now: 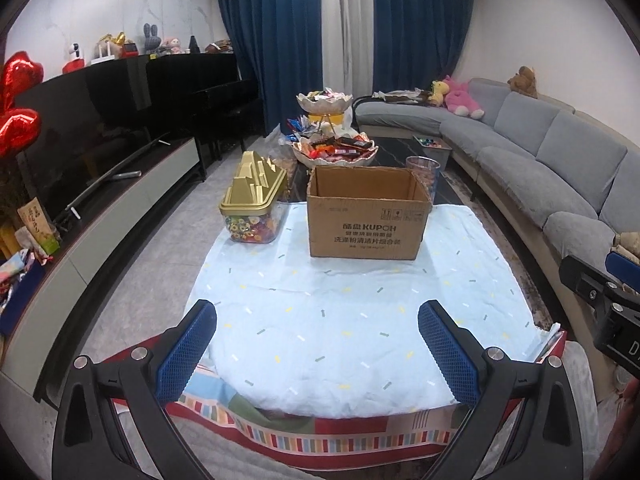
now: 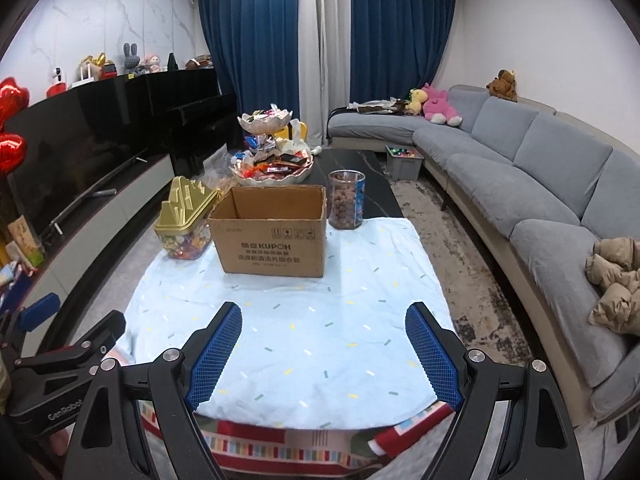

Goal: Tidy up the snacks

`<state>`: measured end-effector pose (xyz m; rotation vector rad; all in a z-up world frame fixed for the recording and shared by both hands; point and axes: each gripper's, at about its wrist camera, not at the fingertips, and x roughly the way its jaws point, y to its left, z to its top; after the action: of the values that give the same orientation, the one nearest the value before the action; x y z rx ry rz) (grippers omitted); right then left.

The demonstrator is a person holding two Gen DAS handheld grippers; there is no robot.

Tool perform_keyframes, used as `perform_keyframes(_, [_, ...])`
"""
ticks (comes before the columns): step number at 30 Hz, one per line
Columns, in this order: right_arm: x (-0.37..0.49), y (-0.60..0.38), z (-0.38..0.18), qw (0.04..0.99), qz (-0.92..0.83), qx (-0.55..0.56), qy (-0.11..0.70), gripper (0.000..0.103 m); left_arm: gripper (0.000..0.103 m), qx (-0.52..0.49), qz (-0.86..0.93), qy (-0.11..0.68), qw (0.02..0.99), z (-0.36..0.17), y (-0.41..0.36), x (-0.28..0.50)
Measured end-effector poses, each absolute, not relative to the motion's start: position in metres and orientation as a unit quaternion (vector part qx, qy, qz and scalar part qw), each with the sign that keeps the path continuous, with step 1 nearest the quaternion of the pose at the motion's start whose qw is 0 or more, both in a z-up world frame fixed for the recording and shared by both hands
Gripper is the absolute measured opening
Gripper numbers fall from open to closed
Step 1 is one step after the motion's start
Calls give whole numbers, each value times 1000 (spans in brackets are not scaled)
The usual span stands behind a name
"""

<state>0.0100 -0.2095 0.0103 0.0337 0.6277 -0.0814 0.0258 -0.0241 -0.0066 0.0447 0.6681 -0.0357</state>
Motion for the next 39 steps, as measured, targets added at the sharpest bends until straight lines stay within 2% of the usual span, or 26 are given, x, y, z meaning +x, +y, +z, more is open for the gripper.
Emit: perform_keyframes(39, [-4,-206,22,957,-38,17,288,85,103,17,-23,317,948,-2,-22,15])
